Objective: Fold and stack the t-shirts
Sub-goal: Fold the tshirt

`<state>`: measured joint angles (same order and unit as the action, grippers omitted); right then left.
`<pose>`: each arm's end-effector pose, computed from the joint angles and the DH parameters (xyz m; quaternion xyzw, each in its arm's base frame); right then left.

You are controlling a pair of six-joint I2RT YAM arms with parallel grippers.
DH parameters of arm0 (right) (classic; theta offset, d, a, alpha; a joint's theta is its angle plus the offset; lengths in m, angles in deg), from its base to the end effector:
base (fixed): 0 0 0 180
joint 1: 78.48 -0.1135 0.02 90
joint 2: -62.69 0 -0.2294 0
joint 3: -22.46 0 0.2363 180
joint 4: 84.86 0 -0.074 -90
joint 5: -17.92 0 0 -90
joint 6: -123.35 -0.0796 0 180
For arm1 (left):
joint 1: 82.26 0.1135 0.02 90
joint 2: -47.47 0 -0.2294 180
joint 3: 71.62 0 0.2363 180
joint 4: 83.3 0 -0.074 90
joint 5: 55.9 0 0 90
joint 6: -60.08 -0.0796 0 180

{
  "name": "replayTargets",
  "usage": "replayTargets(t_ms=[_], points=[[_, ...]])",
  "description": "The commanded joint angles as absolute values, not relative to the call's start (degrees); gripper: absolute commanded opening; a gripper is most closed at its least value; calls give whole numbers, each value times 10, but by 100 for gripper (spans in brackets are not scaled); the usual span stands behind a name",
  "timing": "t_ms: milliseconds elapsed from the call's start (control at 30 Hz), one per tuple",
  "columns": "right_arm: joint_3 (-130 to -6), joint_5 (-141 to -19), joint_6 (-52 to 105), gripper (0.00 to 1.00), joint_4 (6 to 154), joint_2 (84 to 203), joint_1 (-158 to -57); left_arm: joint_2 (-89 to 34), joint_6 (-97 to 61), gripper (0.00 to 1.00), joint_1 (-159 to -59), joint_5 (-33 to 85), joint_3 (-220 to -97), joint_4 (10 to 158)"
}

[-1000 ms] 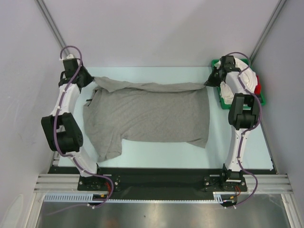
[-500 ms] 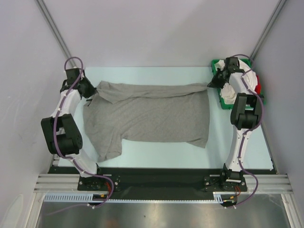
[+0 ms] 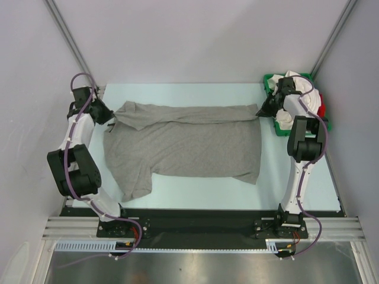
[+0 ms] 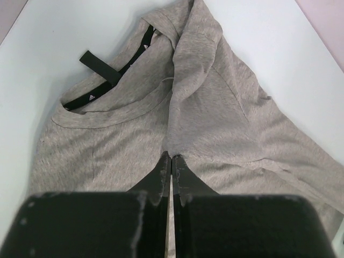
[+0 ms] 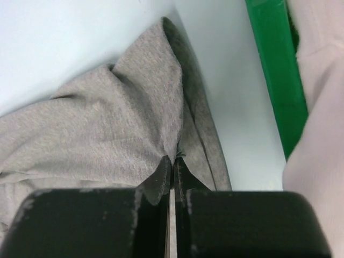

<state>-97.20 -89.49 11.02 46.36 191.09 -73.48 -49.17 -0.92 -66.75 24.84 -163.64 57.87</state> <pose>0.4768 -0.0178 0.1309 0.1831 0.9322 0.1853 0.2514 0.3819 0.0927 0.2174 -0.3173 0.8595 -0.1199 0.3824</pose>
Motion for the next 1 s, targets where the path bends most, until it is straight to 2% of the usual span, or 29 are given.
replayTargets(t_ms=[0,333,967], points=[[-969,-888,106,0,466,1857,-736,-466,-14,0,-663,242,-1659,582],[-892,-883,93,0,473,1813,-732,-493,-14,0,-656,231,-1681,579],[-857,-841,87,0,457,1829,-757,-536,-20,0,-649,238,-1683,552]])
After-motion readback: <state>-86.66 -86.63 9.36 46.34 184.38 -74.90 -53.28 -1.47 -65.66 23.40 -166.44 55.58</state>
